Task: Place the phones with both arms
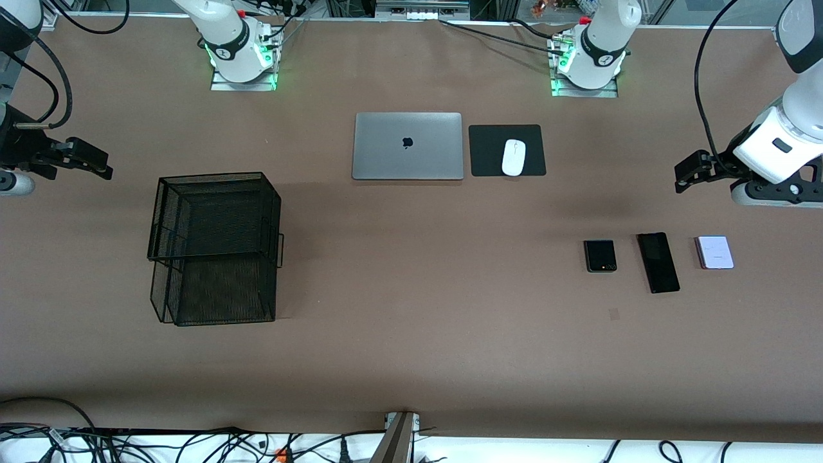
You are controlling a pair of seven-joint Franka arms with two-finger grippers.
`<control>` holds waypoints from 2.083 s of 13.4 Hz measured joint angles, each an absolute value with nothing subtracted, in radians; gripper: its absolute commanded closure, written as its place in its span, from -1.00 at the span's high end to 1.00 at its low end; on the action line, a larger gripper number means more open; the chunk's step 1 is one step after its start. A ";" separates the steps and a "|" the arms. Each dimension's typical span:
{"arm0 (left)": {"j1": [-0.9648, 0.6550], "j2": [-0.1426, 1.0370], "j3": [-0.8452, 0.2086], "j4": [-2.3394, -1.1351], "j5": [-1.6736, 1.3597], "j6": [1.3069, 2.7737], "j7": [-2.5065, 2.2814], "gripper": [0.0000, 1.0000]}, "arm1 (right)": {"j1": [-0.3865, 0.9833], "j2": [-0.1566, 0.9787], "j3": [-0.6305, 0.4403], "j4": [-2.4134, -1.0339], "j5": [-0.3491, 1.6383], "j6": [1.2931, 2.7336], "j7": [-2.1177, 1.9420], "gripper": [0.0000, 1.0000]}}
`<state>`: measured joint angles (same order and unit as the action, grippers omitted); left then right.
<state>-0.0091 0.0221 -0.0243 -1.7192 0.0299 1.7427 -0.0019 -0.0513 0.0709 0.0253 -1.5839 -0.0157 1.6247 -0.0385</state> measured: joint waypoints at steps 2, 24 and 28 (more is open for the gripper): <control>-0.009 0.022 -0.024 -1.719 0.030 1.742 -0.002 1.00 | -0.051 0.071 0.025 -1.584 -0.016 1.625 -0.038 1.00; -0.012 0.376 -0.026 -1.884 0.030 2.164 0.000 1.00 | -0.051 0.071 0.025 -1.584 -0.016 1.625 -0.038 1.00; -0.014 0.424 -0.030 -2.055 0.030 2.453 -0.001 1.00 | -0.051 0.071 0.025 -1.584 -0.016 1.625 -0.038 1.00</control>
<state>-0.0136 0.4241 -0.0296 -2.0547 0.0299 2.4530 -0.0006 -0.0515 0.0708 0.0253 -1.5839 -0.0157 1.6250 -0.0383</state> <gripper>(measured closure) 0.000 0.000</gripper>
